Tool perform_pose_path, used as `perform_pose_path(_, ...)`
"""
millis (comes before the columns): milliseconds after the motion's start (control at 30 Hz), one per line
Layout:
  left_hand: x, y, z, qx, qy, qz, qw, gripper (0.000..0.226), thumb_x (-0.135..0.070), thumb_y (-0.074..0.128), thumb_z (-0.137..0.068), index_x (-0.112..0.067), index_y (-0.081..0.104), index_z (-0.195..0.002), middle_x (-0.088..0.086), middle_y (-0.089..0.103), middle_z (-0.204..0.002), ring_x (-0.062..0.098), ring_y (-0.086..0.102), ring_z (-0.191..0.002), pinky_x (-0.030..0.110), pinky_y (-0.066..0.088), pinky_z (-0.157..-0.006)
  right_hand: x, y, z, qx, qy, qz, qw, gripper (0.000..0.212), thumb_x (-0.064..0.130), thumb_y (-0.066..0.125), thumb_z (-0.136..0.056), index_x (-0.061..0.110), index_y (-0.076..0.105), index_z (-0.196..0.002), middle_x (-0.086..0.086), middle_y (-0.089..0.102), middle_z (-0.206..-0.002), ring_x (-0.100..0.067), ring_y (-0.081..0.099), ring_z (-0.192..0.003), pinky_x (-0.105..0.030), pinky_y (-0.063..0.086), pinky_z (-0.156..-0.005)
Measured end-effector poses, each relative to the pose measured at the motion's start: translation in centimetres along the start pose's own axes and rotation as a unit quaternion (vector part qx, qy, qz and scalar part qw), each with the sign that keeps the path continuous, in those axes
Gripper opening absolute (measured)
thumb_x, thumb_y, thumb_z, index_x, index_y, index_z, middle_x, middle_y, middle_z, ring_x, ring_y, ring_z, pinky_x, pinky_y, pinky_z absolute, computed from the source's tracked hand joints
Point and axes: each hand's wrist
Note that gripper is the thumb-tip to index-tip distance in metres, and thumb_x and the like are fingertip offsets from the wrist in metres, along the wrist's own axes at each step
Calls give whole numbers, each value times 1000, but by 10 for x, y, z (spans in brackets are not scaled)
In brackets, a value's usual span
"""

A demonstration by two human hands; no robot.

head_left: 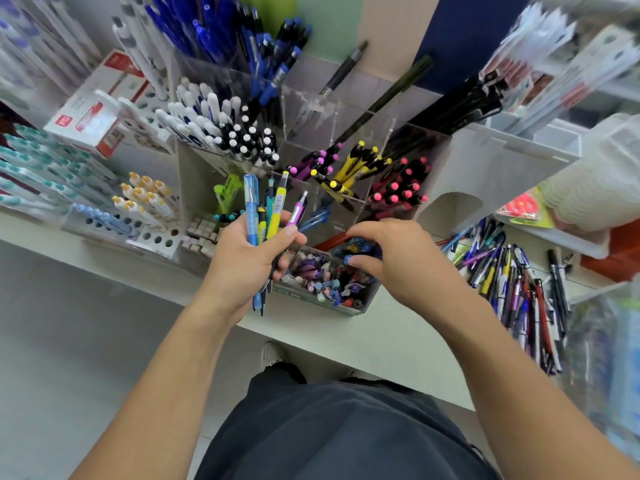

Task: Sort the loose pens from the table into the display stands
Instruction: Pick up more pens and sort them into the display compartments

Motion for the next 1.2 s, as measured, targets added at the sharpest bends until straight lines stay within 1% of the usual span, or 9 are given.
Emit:
perform_pose_path(167,1,-3,0,0,-4,3,1000,12,-10,61,-99,-11,60,-111,6,73,-85,13,50,-55,26,42,-50,-8,-5,-3,-36,-22,10,999,21,28,65,-97,16,71,-113,-6,72,-100,-28,64,-95,-43,52,-84)
perform_pose_path(300,2,-9,1,-4,2,9,1000,14,-11,61,-99,-10,60,-112,7,73,-87,14,50,-56,27,42,-51,-19,-19,20,-189,-70,-12,979,9,14,66,-96,8,72,-99,-6,70,-79,-24,64,-70,-42,54,-71)
perform_pose_path(467,-2,-16,2,-20,3,38,999,13,-10,60,-99,-9,59,-112,5,73,-83,11,50,-54,20,44,-46,-22,-53,52,-301,-53,-98,947,19,5,69,-92,16,73,-107,7,71,-77,-4,70,-75,-4,46,-72)
perform_pose_path(667,-6,-24,1,-50,12,75,996,9,-9,60,-99,-11,59,-108,6,71,-83,12,49,-52,20,43,-44,-5,-69,49,-300,-73,-268,913,26,12,64,-95,35,68,-108,7,75,-86,-10,75,-78,-28,60,-80)
perform_pose_path(767,-6,-32,0,-82,15,89,992,11,-10,61,-99,-12,59,-109,5,71,-82,11,49,-53,21,41,-44,22,-49,23,-282,-93,-183,937,18,5,64,-95,19,71,-104,6,73,-83,-5,73,-75,-25,59,-75)
perform_pose_path(833,-5,-36,0,-101,16,93,990,12,-11,61,-99,-11,58,-111,5,72,-82,10,49,-52,21,41,-44,37,-27,-2,-231,-98,-99,963,9,8,63,-95,13,70,-100,1,71,-80,-14,69,-76,-37,57,-76)
perform_pose_path(1000,-3,-39,3,-98,10,82,992,11,-11,62,-98,-11,59,-109,6,73,-83,10,51,-53,20,42,-45,49,5,-37,-63,-51,5,997,20,17,57,-102,8,65,-118,-9,68,-104,-27,60,-99,-42,48,-87)
perform_pose_path(1133,5,-35,3,-78,14,21,997,12,-10,62,-99,-8,59,-111,9,76,-88,11,52,-52,21,42,-45,34,-14,-10,-131,-60,-54,988,31,20,74,-91,13,68,-121,0,71,-99,-16,64,-84,-37,54,-84)
perform_pose_path(1200,10,-30,2,-74,20,-11,997,11,-11,62,-99,-9,59,-109,9,77,-88,12,54,-51,22,42,-45,20,-24,4,-98,-51,-13,994,30,29,81,-84,19,72,-111,6,68,-89,-11,60,-77,-35,53,-78)
Point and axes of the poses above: each hand's wrist, its own z-axis away from the middle knuckle, its own y-axis out of the palm, x = y × z
